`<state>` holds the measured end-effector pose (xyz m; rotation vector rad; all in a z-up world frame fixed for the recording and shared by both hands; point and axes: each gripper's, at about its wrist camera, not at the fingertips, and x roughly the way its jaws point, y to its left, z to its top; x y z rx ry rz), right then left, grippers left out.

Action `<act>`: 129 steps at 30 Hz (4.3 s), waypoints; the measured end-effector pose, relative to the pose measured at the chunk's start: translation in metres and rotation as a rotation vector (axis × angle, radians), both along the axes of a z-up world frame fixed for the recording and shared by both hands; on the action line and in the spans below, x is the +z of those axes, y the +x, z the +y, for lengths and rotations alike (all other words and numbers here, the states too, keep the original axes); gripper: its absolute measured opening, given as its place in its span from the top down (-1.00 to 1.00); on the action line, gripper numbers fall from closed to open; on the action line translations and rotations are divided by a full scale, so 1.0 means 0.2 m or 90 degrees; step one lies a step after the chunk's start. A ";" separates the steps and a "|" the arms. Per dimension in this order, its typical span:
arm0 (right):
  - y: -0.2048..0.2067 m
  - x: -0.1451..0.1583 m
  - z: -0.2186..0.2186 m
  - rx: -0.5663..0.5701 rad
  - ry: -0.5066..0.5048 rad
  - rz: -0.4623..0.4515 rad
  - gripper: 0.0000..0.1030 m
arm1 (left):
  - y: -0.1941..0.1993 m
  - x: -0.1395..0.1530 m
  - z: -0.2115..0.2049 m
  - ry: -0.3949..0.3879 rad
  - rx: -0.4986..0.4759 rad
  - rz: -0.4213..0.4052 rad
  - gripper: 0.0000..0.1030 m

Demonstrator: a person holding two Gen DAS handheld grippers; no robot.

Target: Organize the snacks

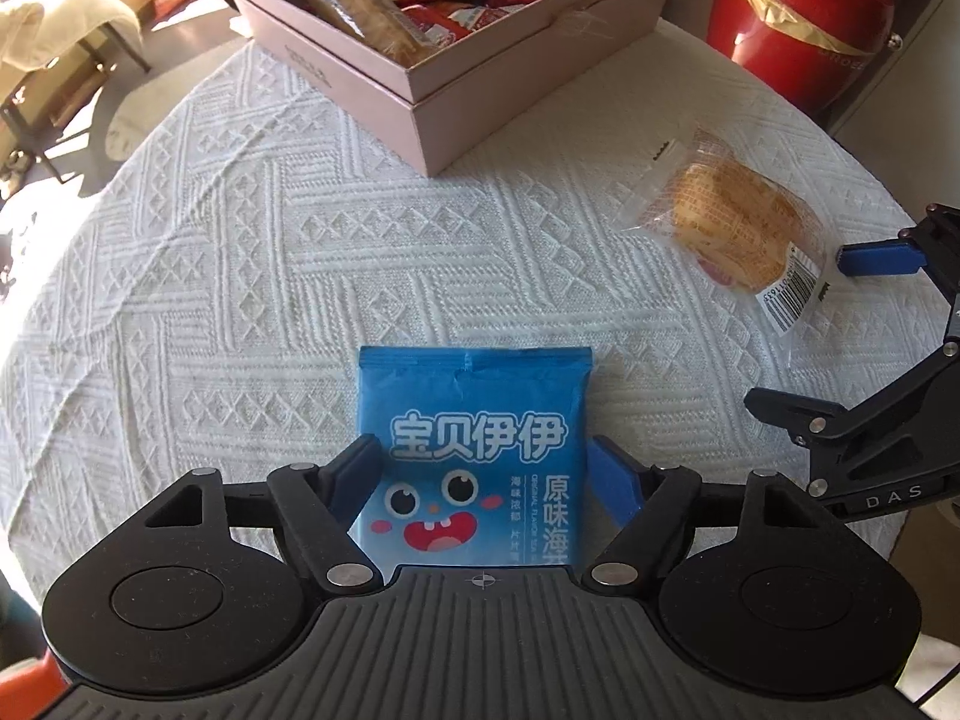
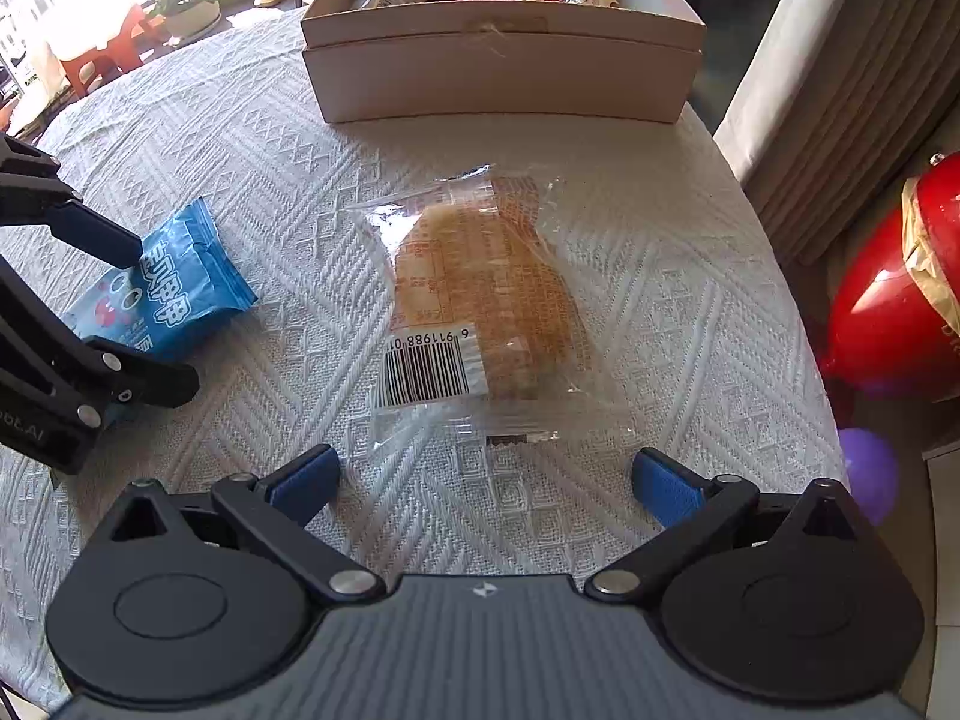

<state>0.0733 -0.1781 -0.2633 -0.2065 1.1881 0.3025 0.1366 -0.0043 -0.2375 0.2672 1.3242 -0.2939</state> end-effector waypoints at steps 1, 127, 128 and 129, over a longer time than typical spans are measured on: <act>0.00 0.00 0.00 0.000 0.000 -0.002 -1.00 | 0.01 -0.01 0.02 0.001 0.007 0.006 -0.57; 0.00 0.27 -0.19 0.017 0.031 0.002 -0.47 | -0.55 0.03 0.22 -0.092 0.575 0.029 -0.38; 0.00 0.26 -0.18 0.016 0.034 0.004 -0.47 | -0.55 0.00 0.25 -0.104 0.589 0.045 -0.44; 0.01 0.26 -0.18 0.016 0.034 0.005 -0.47 | -0.53 -0.01 0.26 -0.118 0.597 0.046 -0.55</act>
